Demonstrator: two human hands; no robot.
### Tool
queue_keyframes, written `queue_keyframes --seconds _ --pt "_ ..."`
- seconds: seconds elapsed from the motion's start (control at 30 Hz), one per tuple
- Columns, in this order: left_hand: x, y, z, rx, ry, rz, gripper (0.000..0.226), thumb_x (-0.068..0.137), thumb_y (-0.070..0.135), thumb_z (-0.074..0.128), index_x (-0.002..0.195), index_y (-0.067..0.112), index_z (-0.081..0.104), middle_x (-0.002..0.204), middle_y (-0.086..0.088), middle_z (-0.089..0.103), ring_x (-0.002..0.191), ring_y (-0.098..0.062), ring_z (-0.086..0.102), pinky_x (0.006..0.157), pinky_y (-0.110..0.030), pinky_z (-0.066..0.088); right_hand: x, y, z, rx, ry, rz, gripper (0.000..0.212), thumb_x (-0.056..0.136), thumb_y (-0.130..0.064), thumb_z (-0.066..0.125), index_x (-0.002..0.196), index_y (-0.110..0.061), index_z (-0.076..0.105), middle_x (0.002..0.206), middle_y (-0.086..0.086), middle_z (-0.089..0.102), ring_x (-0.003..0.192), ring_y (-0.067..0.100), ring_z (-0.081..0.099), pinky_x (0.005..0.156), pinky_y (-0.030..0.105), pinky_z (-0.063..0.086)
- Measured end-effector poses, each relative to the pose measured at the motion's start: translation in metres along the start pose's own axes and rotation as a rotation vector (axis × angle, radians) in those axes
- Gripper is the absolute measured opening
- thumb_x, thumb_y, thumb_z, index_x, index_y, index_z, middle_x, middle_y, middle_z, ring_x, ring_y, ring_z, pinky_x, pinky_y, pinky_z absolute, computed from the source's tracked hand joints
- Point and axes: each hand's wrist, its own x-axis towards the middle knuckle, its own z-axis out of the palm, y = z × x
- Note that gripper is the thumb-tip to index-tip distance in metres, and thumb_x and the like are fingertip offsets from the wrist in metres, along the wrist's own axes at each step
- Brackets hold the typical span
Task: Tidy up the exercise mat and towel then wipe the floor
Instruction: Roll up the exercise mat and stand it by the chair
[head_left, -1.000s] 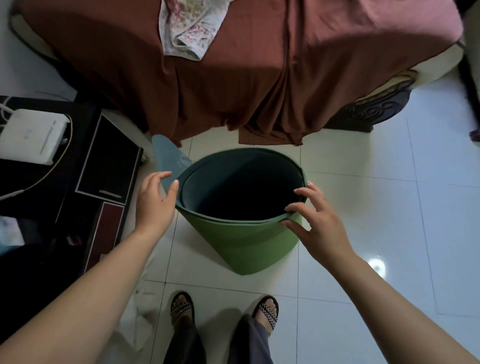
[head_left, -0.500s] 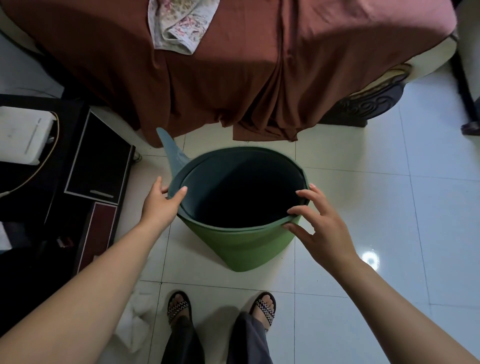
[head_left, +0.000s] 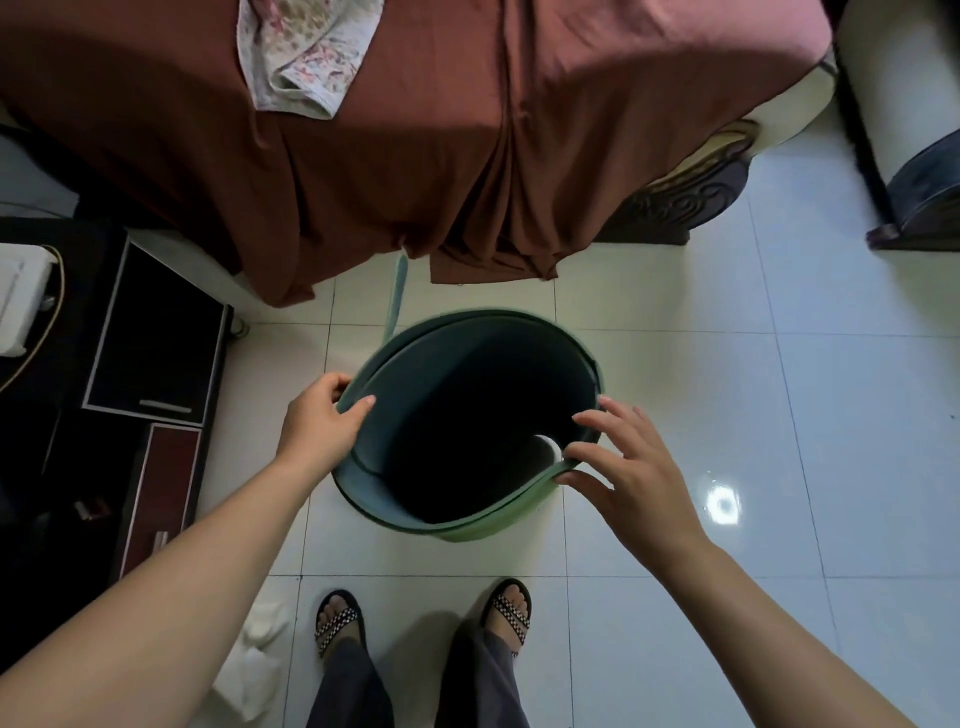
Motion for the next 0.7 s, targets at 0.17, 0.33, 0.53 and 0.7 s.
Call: queue_keyframes --seconds 0.17,0.33,0.53,0.7 --pt "-0.036 0.018 -0.037 0.033 -0.029 0.031 0.013 0.084 0.025 0.067 0.093 0.023 0.058 0.092 0.004 0.063 0.089 -0.018 0.059 0.071 -0.028 0.039 0.010 -0.022 -0.036 0.084 -0.083 -0.110 0.017 0.079 -0.029 0.070 0.080 -0.012 0.067 0.088 0.001 0.065 0.104 0.020 0.055 0.088 0.022 0.043" --pt "-0.104 0.052 -0.113 0.090 -0.004 0.050 0.029 0.082 0.023 0.068 0.110 0.020 0.063 0.100 0.002 0.066 0.093 -0.018 0.059 0.077 -0.030 0.044 0.011 -0.071 -0.110 0.077 -0.152 -0.197 0.016 0.076 -0.027 0.074 0.080 -0.012 0.071 0.084 -0.001 0.067 0.092 0.018 0.058 0.076 0.025 0.051" --pt "-0.209 0.062 -0.197 0.022 0.173 0.017 0.032 0.083 0.023 0.068 0.114 0.024 0.065 0.103 0.002 0.068 0.087 -0.010 0.057 0.075 -0.024 0.039 0.000 -0.147 -0.175 0.026 -0.193 -0.315 0.032 0.083 -0.045 0.052 0.087 -0.021 0.072 0.087 -0.006 0.069 0.088 0.017 0.062 0.080 0.032 0.053" --pt "-0.286 0.035 -0.246 -0.019 0.274 -0.043 0.032 0.083 0.024 0.068 0.115 0.024 0.064 0.108 0.001 0.069 0.098 -0.018 0.062 0.084 -0.029 0.047 -0.002 -0.212 -0.188 0.044 -0.176 -0.393 0.026 0.080 -0.045 0.056 0.086 -0.023 0.070 0.087 -0.008 0.068 0.089 0.018 0.062 0.080 0.036 0.050"
